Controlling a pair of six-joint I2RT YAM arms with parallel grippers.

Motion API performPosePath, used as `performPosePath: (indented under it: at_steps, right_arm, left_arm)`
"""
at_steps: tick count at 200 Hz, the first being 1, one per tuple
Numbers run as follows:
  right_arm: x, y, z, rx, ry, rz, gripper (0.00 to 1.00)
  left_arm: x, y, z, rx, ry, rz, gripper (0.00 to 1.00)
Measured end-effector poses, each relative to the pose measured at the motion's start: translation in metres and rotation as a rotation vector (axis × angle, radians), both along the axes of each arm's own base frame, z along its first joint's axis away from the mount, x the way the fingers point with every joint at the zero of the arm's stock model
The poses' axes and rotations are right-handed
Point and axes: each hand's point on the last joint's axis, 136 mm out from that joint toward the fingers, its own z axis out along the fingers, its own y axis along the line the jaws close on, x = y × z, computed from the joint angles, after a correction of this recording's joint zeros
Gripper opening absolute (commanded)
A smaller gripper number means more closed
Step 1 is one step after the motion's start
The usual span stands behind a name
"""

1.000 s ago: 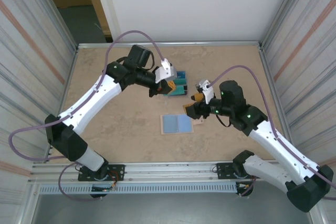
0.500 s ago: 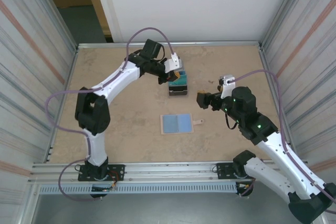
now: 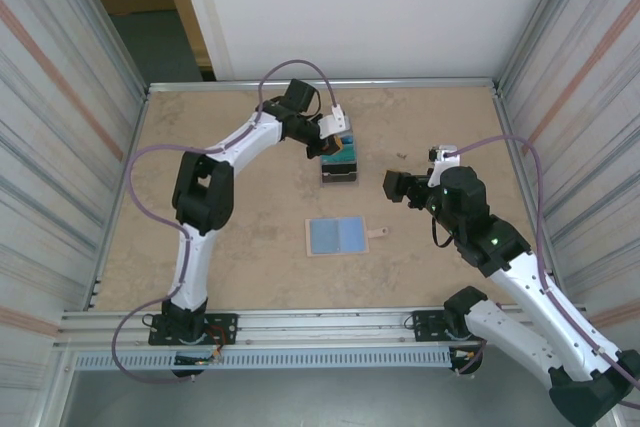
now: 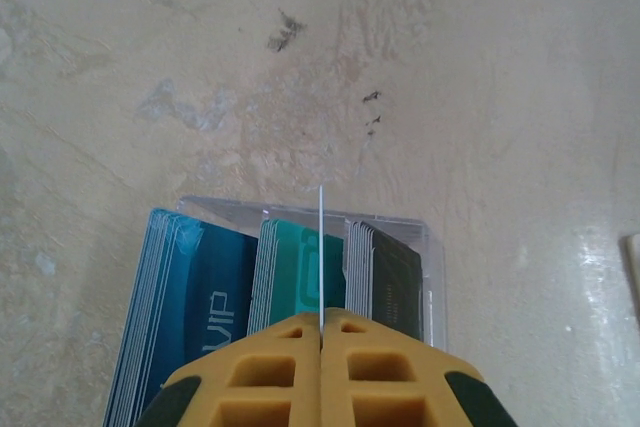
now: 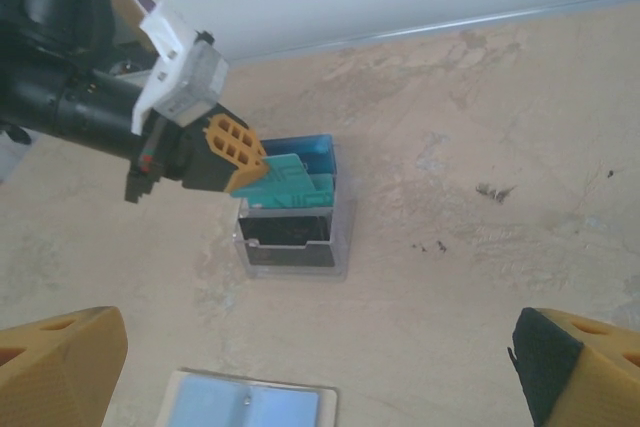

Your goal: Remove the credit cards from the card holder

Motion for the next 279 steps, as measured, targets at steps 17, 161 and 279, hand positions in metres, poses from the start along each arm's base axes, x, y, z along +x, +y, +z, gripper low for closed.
performPosePath:
  at_steps: [17, 161, 279]
  right_arm:
    - [0.0, 0.0, 0.0, 0.0, 0.0, -0.003, 0.99]
    - [0.0, 0.0, -0.001, 0.001, 0.003, -0.004, 0.99]
    - [0.009, 0.014, -0.028, -0.024, 0.1, 0.021, 0.89]
  left_arm:
    - [0.003, -0.001, -0.008, 0.006, 0.005, 0.003, 0.0]
    - [0.022, -0.007, -0.018, 0.008, -0.024, 0.025, 0.18]
    - [0.011, 0.011, 0.017, 0.0, -0.078, 0.126, 0.49]
